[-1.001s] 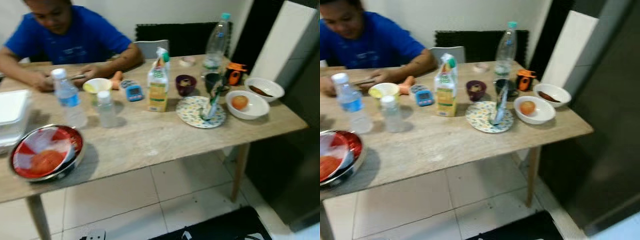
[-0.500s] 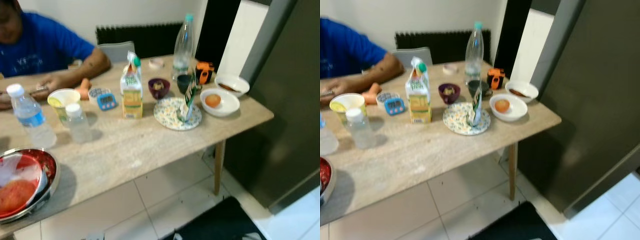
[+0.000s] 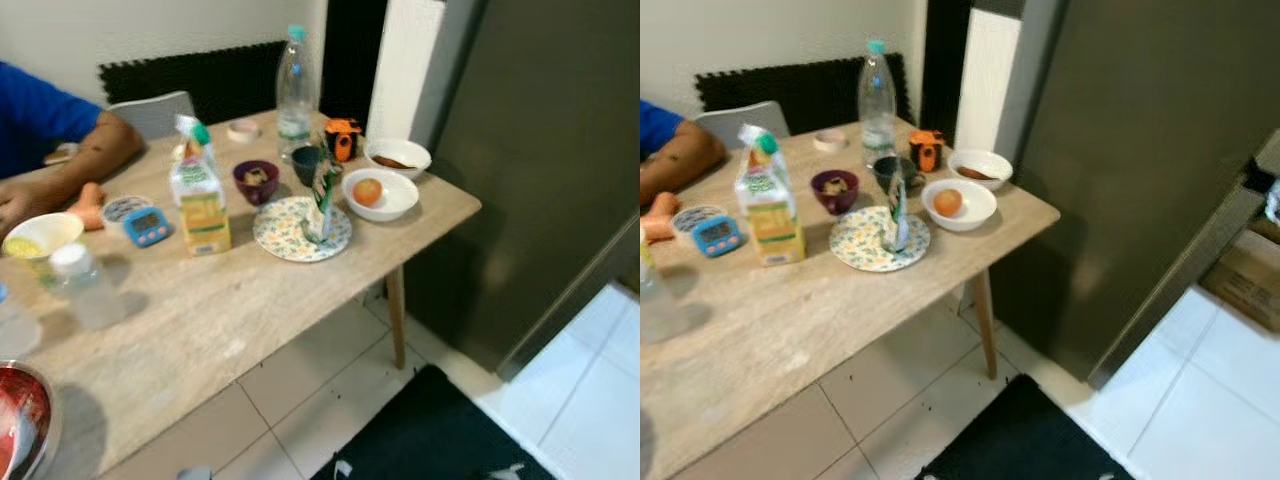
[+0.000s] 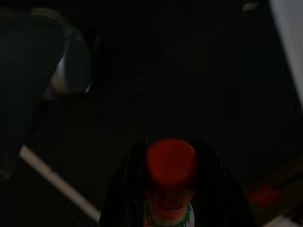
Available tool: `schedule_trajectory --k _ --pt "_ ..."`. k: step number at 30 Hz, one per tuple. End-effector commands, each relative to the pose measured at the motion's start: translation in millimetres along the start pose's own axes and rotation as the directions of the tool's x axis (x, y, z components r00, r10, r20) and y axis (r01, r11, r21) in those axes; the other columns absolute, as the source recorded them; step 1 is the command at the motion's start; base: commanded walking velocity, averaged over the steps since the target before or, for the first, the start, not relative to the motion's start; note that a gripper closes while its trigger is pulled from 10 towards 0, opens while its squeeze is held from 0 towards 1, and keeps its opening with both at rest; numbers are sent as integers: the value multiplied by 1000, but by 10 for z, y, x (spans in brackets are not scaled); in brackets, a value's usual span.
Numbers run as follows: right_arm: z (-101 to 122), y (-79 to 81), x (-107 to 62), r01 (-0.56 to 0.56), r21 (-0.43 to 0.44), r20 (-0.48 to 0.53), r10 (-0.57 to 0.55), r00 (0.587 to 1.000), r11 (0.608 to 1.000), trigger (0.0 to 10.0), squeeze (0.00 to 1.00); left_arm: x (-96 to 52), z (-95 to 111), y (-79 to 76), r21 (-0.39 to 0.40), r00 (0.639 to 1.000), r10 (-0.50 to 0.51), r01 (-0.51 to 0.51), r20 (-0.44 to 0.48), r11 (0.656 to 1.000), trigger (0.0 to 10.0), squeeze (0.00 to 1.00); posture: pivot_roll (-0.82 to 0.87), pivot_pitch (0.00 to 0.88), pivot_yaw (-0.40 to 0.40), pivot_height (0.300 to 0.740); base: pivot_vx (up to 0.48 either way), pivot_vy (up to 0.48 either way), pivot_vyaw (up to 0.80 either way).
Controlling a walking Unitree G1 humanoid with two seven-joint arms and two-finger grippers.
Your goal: Restocking fridge
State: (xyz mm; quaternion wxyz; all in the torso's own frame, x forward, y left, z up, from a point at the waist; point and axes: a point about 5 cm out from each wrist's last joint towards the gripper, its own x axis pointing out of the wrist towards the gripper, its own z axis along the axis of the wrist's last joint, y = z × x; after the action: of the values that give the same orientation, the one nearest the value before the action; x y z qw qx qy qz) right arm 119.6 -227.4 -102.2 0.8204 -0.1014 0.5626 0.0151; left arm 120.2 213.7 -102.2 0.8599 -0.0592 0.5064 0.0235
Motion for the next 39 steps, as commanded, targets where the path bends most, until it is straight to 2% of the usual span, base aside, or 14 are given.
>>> schedule_trajectory --k 1,39 --pt "26 -35 -1 12 11 13 -12 1000 1000 10000 0 -5 -52 -19 8 1000 -10 10 -18 1000 10000 0 -32 67 -31 740 0 0 0" --pt "22 -15 0 0 9 15 0 1000 1000 10000 0 -1 -70 -70 3 999 -45 45 -23 999 10000 0 -31 68 -31 740 0 -284 0"
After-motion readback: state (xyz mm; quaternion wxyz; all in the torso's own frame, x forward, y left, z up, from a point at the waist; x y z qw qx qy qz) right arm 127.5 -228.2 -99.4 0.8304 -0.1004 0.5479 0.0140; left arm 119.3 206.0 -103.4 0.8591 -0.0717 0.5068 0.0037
